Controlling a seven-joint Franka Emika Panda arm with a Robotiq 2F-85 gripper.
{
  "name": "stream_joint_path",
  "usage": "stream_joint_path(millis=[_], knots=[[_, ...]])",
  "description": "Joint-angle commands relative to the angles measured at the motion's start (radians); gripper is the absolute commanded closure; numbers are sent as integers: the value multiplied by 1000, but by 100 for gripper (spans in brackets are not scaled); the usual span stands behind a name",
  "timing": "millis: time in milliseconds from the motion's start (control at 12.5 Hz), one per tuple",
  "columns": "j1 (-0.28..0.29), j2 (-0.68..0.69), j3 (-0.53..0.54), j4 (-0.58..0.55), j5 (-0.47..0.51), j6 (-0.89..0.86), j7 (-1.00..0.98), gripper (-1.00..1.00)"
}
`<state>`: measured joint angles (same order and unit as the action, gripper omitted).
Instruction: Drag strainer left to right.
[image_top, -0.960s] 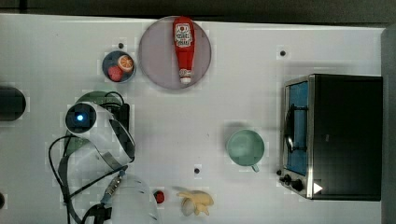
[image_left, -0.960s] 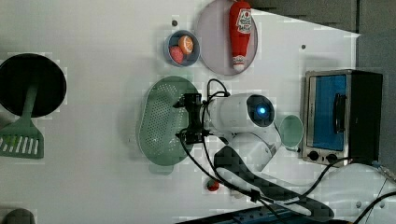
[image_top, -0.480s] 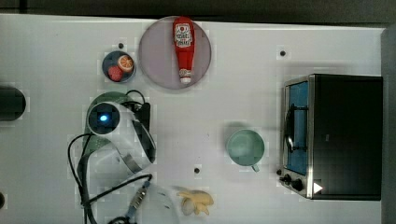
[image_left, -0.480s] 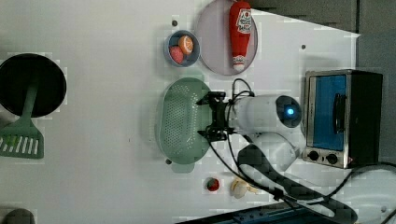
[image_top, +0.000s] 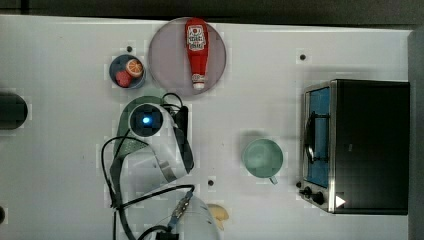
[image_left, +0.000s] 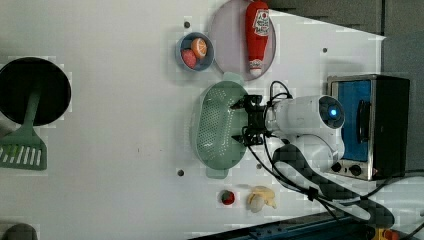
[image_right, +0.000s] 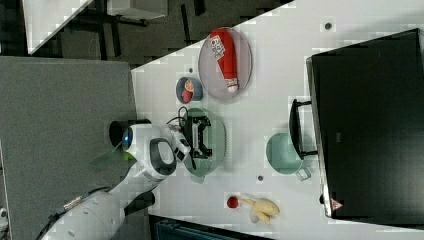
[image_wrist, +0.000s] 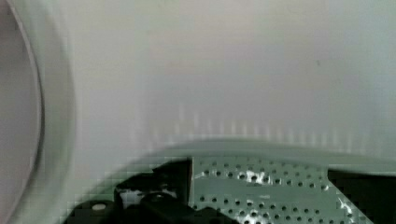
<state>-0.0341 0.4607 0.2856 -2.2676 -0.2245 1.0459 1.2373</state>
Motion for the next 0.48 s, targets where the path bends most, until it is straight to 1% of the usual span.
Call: stream_joint_path(millis=[80, 480], knots=[[-57, -19, 11, 3, -3, -8, -106, -100], [-100, -49, -33, -32, -3, -6, -223, -100]])
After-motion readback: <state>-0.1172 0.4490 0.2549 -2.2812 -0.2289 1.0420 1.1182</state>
